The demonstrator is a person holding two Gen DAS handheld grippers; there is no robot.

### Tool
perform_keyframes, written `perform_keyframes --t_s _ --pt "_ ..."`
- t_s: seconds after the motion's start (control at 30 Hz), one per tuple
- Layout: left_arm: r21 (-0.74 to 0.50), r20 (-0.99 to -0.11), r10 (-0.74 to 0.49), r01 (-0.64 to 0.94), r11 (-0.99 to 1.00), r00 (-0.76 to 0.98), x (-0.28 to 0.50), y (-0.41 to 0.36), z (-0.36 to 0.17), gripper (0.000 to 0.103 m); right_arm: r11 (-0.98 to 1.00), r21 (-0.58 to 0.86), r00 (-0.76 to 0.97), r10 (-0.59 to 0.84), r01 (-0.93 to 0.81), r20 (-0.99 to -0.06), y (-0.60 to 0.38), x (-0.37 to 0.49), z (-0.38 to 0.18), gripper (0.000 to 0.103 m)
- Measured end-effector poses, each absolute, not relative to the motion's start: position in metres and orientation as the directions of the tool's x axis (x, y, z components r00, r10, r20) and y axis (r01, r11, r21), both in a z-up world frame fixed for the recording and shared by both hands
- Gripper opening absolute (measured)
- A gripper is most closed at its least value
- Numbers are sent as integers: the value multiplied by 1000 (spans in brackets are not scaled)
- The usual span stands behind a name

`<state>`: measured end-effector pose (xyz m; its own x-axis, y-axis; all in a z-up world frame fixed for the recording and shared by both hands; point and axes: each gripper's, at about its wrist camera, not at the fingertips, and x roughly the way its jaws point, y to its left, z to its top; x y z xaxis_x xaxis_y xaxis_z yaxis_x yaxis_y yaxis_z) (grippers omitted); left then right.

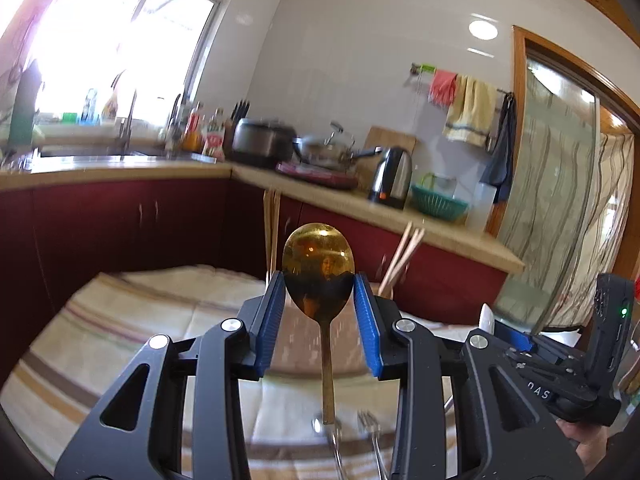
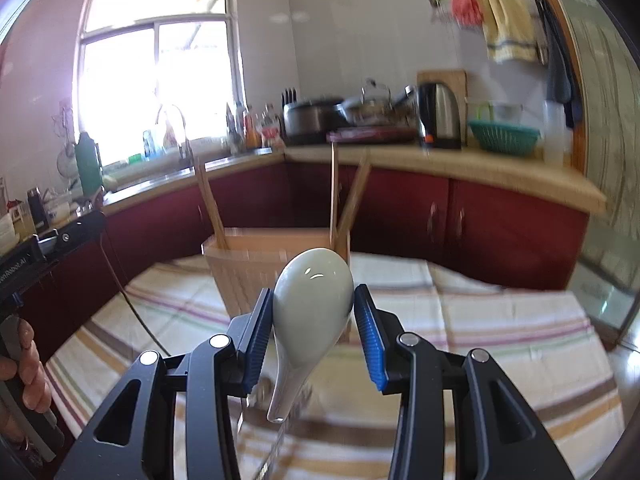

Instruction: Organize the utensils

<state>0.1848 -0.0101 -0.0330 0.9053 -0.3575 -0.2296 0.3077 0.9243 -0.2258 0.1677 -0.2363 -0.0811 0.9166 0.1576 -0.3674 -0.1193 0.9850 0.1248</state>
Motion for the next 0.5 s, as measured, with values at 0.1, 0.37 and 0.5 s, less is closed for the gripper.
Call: perform_keyframes --t_s 0.1,0.37,0.5 --pt "-200 -182 -354 318 927 917 195 -14 -14 34 983 120 931 174 -142 -321 -234 180 -61 41" --pt "-158 -96 -349 332 930 932 232 -27 20 34 977 112 953 201 -180 -228 -227 222 -27 41" --pt "-150 -77 -347 333 931 935 257 -33 23 34 974 114 957 215 -195 -194 -220 239 -23 41"
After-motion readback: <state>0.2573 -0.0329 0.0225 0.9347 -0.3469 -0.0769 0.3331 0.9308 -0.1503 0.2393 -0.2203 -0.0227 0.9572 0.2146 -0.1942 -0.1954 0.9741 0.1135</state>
